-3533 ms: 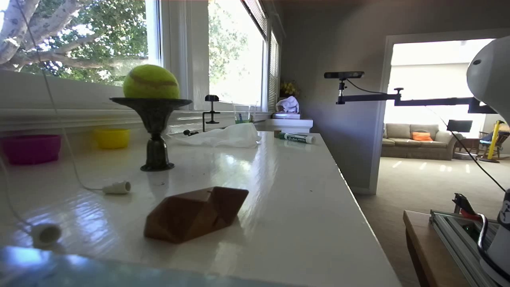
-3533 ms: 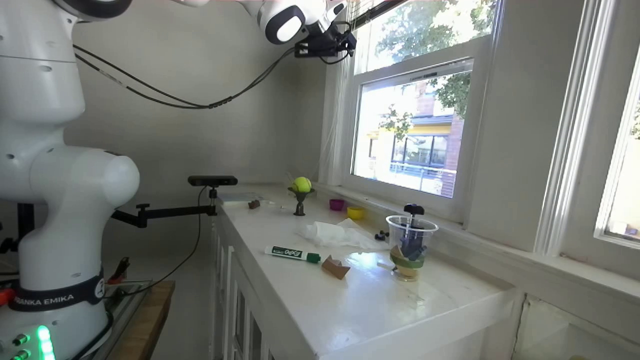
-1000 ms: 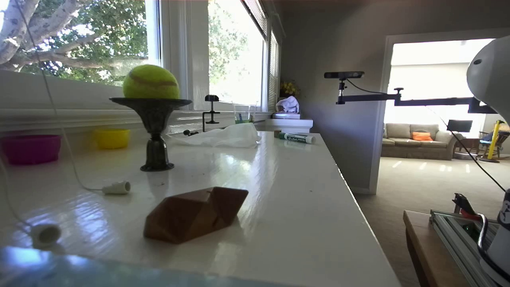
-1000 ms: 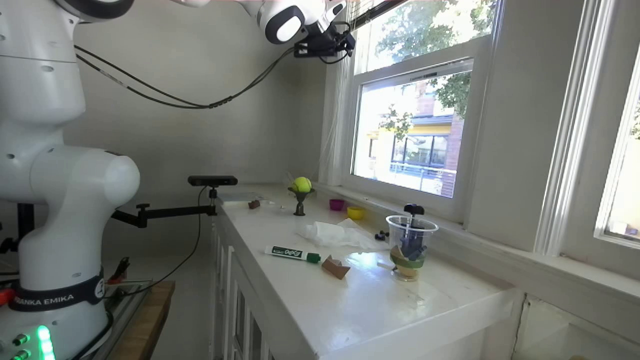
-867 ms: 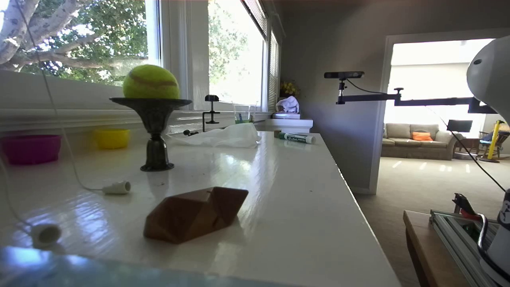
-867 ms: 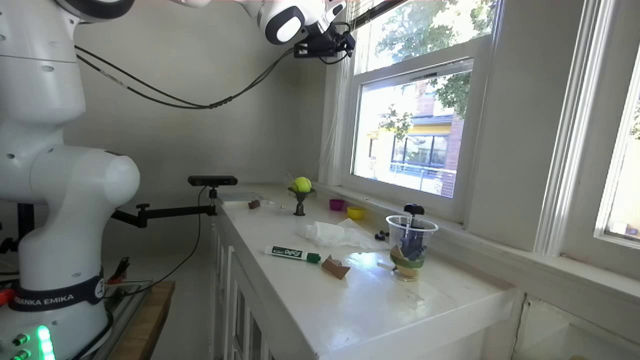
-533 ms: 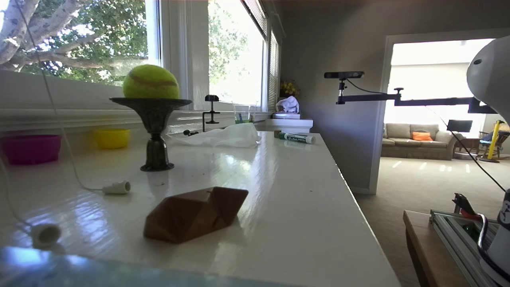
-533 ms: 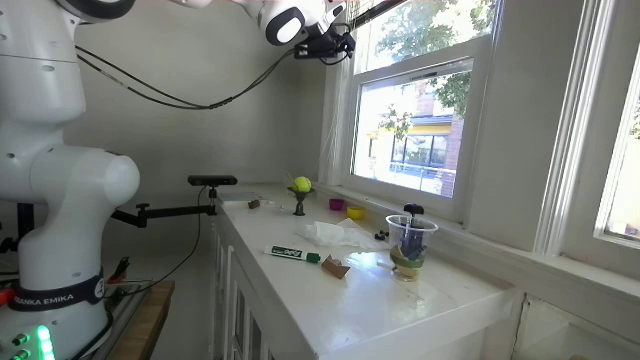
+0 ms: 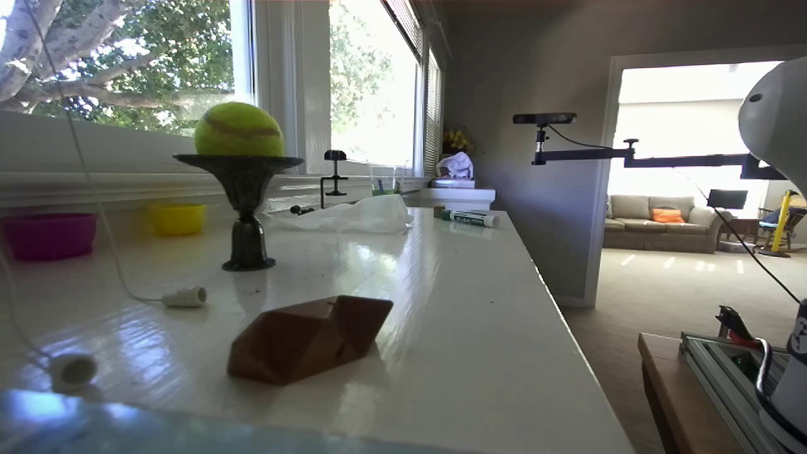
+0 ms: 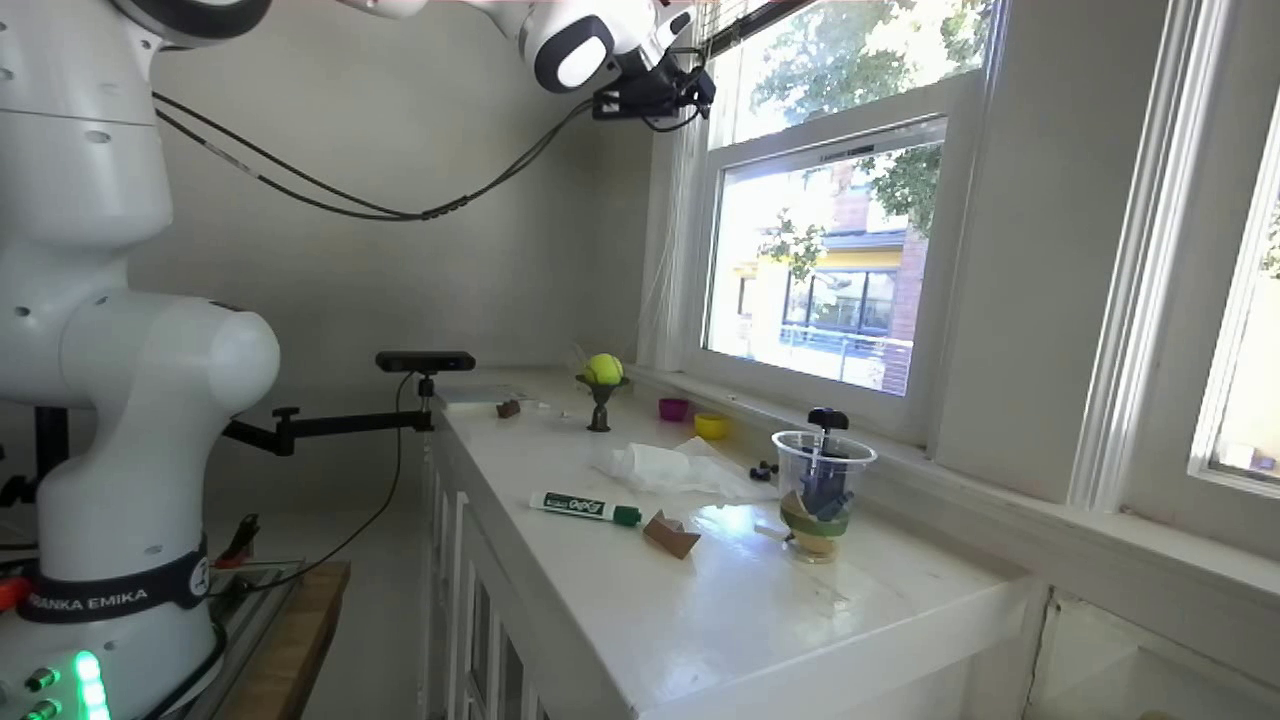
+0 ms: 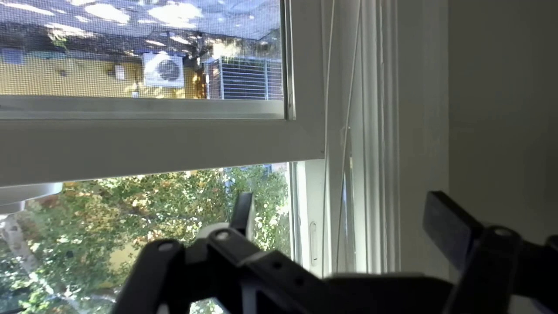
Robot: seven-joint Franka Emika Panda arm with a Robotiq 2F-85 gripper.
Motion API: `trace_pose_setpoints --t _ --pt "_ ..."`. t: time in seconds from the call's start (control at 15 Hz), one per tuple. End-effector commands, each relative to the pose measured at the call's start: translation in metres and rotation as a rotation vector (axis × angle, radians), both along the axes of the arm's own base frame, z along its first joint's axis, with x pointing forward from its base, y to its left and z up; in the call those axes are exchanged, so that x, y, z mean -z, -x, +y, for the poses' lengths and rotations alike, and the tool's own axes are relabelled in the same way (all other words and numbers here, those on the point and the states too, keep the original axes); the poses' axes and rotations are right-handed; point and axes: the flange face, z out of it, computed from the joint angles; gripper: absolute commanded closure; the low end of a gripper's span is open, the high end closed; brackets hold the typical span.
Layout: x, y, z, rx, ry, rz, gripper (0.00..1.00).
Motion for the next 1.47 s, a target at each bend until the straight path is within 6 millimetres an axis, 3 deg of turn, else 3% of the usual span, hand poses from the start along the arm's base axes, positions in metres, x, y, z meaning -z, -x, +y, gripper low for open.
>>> trace_pose_setpoints --t 0.0,0.2,0.73,1.4 --pt "-0.001 -0.004 -0.005 0.008 -0.016 0.007 0.0" --pt "-0.003 -0.003 -0.002 -0.001 -0.014 0.006 0.0" --pt "-0.02 0.007 0.032 -0.089 -0.005 -0.047 0.0" --pt "-0.028 -0.01 0.033 -0.154 0.002 -0.073 0.01"
